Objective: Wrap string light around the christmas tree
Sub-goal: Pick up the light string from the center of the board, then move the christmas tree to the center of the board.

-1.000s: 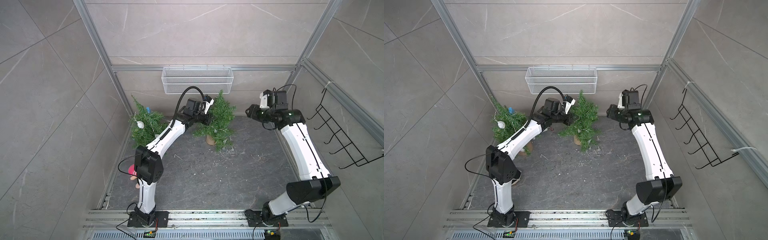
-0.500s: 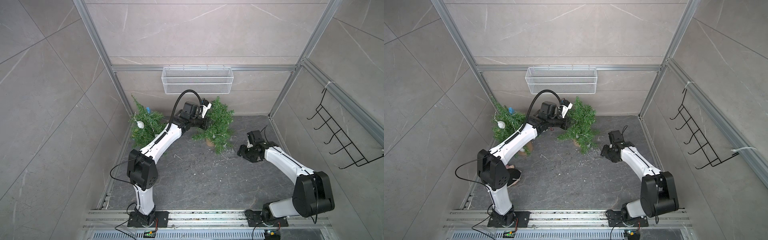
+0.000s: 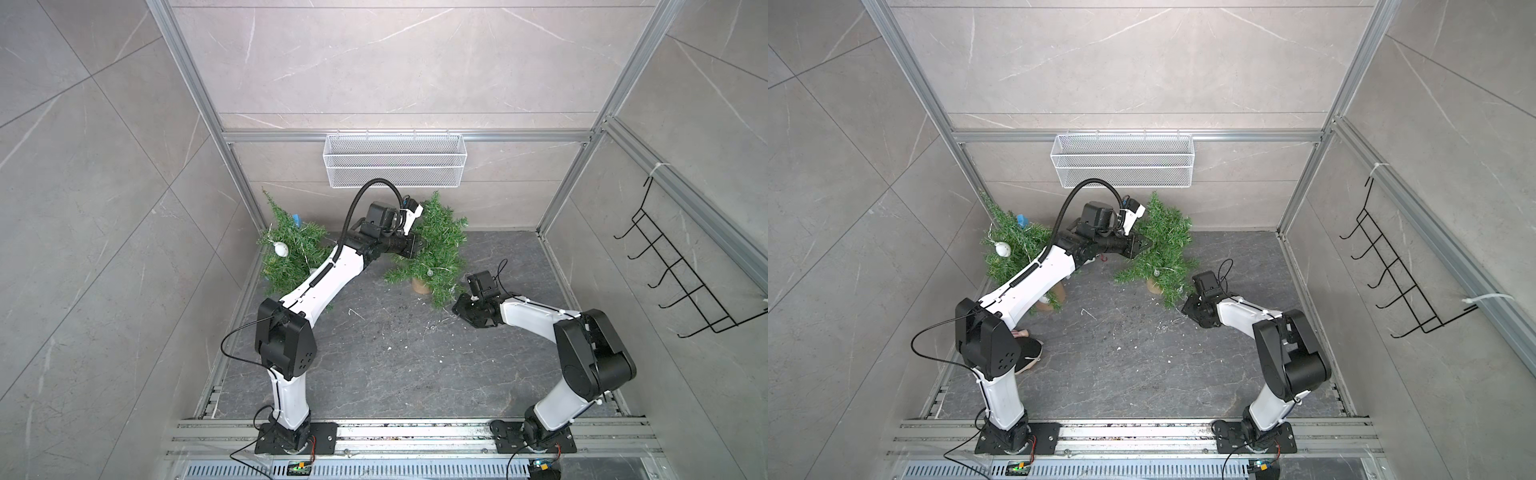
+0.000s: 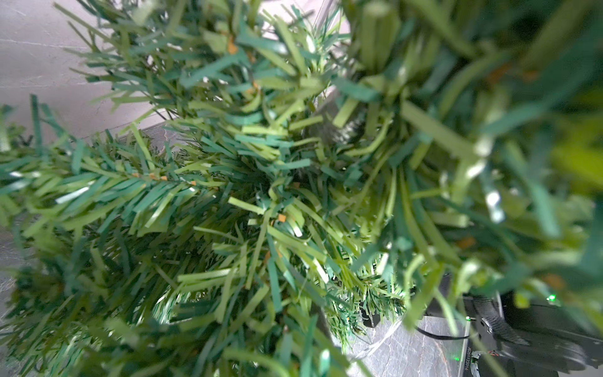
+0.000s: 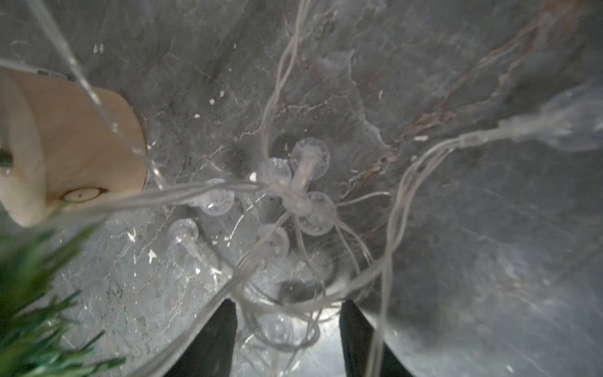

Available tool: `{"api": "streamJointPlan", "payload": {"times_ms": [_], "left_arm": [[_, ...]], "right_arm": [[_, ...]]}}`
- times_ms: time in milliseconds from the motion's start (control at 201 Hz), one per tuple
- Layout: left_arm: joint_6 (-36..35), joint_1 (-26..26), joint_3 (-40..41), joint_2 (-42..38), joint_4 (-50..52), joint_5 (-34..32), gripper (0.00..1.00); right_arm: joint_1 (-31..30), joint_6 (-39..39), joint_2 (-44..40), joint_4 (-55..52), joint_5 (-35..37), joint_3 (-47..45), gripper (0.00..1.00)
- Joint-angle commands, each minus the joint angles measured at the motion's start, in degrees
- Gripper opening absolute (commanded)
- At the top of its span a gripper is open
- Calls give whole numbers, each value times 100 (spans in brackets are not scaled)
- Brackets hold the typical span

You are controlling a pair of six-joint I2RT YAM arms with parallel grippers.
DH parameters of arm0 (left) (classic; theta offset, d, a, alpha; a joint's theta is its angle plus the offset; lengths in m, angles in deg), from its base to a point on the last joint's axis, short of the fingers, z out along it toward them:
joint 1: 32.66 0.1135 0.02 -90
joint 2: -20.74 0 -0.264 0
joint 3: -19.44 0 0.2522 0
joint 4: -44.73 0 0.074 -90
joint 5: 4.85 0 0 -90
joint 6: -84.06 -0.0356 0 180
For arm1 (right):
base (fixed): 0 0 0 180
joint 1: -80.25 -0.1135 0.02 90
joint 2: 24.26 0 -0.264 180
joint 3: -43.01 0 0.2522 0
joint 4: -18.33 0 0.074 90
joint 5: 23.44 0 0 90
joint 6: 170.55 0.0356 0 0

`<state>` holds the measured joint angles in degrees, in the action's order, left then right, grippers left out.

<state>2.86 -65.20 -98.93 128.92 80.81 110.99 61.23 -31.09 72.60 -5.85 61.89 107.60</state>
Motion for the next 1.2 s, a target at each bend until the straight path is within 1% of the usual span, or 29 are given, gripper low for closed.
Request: {"api": "streamJointPlan", "payload": {"times_ms": [0,90,139,194,259,388,453,523,632,707,821,1000,1095,1199], "left_arm": [[-44,4,-363,-14,-230,66,0],[-81,18,-470,8,-166,-3,0],[-113,28,-549,6,-73,-25,0],[-141,50,-614,-31,10,-31,0],[-193,55,-665,-62,82,-46,0],[-44,50,-762,-100,200,90,0],[34,-9,-691,-184,213,191,0],[52,-104,-552,-332,222,192,0],[114,-288,-299,-558,224,215,0],[126,-430,-90,-734,196,198,0],[231,-563,239,-1013,7,158,0],[361,-723,294,-1227,-96,162,0],[369,-819,313,-1277,-103,180,0],[427,-970,610,-1314,-268,276,0]], "right_arm": [[-41,179,247,258,78,-164,38],[29,-151,111,-91,212,-215,17],[80,-512,-258,-547,458,-157,10],[192,-905,-804,-1099,706,-70,4],[512,-1281,-1386,-1716,800,100,0],[1312,-1856,-2308,-2614,820,700,0],[1494,-2069,-2527,-3011,1030,1281,0],[1609,-2229,-2565,-3306,1215,1990,0],[1768,-2381,-2384,-3525,1399,3091,0],[1852,-2455,-2095,-3574,1410,3872,0],[1886,-2574,-1424,-3782,1416,5187,0],[1931,-2777,-174,-4319,1277,7309,0],[1934,-2809,287,-4440,1215,7995,0],[1935,-2809,575,-4432,1021,8391,0]]}}
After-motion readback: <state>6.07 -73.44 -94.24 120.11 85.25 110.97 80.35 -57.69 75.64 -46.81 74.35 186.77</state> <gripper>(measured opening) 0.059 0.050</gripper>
